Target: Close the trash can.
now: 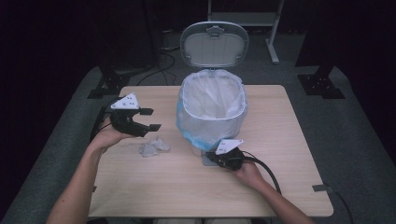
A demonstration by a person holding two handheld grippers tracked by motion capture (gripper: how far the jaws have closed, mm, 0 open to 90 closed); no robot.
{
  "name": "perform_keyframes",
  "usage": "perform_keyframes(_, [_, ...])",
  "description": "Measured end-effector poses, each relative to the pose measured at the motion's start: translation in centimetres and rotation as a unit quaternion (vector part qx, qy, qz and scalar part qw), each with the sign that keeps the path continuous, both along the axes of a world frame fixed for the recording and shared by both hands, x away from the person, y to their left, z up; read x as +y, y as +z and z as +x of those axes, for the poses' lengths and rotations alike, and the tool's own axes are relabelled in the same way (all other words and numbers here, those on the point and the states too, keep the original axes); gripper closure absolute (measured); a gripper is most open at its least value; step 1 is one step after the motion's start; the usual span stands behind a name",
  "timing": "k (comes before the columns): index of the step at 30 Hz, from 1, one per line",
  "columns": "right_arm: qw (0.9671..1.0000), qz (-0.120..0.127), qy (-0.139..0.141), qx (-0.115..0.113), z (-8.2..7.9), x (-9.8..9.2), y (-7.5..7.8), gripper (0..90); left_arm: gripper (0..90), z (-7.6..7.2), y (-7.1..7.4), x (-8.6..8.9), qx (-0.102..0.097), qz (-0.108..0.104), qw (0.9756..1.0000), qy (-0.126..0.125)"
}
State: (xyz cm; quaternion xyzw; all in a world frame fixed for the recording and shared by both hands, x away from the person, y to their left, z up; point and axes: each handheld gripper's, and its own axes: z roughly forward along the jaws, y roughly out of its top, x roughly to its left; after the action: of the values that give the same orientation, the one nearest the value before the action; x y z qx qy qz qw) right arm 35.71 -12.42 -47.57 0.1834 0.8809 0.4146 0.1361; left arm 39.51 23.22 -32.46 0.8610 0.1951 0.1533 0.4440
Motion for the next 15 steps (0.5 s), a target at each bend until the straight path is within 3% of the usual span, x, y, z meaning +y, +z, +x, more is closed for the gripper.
perform_keyframes(15, [1.0, -0.001, 0.0, -0.001, 0.0, 0.0, 0.0, 90.0, 29.4, -0.1, -3.5, 1.6, 0.009, 0.011, 0.9997, 0.02])
